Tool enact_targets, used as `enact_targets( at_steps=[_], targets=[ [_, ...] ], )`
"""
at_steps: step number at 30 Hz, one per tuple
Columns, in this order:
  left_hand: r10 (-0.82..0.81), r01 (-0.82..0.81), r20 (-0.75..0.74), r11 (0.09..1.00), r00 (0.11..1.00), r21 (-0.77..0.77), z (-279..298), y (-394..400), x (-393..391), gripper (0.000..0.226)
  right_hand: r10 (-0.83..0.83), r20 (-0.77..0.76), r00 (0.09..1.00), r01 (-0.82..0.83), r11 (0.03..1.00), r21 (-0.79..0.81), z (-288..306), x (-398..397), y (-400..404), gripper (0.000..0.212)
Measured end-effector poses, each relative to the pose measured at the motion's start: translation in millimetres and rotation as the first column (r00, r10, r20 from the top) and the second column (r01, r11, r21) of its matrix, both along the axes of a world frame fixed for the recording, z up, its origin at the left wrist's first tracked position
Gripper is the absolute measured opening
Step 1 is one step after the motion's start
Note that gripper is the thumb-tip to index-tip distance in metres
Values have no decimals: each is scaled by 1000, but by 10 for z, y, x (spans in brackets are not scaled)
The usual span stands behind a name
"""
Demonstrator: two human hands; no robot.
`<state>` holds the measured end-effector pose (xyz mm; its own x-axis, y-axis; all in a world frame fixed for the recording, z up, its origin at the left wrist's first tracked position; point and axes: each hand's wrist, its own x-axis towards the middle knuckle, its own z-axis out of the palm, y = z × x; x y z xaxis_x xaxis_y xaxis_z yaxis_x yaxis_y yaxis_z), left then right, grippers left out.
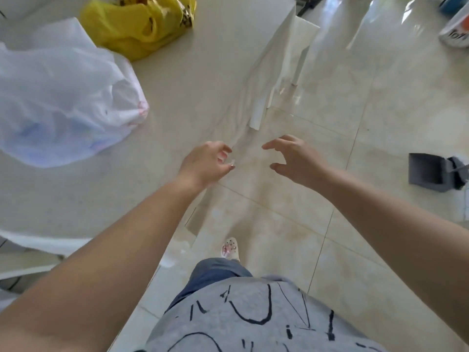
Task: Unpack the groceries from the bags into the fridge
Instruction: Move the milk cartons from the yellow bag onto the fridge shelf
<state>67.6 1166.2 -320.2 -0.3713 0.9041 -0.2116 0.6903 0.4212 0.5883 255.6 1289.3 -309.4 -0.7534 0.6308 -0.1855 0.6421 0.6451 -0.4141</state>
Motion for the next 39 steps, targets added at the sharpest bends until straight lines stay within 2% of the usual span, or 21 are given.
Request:
enact_targets(
  at_steps=[6, 12, 17, 22, 28, 35, 39],
  targets=[
    [71, -70, -17, 997, 997, 21, 140, 944, -656, 31, 82, -18, 996, -83, 997, -10, 71, -757, 1057, 45],
    [284, -283, -18, 958, 959, 46, 100, 1716, -1294, 31, 292, 3, 956, -292, 956, -3, -21, -1674, 2163, 45],
    [549, -547, -16, 835, 836, 59, 128, 2157, -1719, 32, 530, 84, 844, -533, 846, 9, 52, -2577, 2941, 45],
    [737, -735, 20, 672, 676, 89, 206, 2412, -2017, 33, 707, 34, 706, -708, 706, 14, 231, -3347, 3434, 44],
    [816, -810, 26, 569, 578, 146, 262, 2644, -2527, 31, 804, 11, 595, -804, 594, 33, 369, -4237, 3709, 46],
    [818, -814, 55, 558, 572, 163, 347, 2899, -3277, 32, 781, -22, 624, -778, 624, 72, 473, -4993, 3902, 47],
    [830, -823, 49, 541, 556, 173, 371, 2973, -3660, 32, 799, 1, 602, -797, 600, 65, 434, -5399, 3984, 48]
  ],
)
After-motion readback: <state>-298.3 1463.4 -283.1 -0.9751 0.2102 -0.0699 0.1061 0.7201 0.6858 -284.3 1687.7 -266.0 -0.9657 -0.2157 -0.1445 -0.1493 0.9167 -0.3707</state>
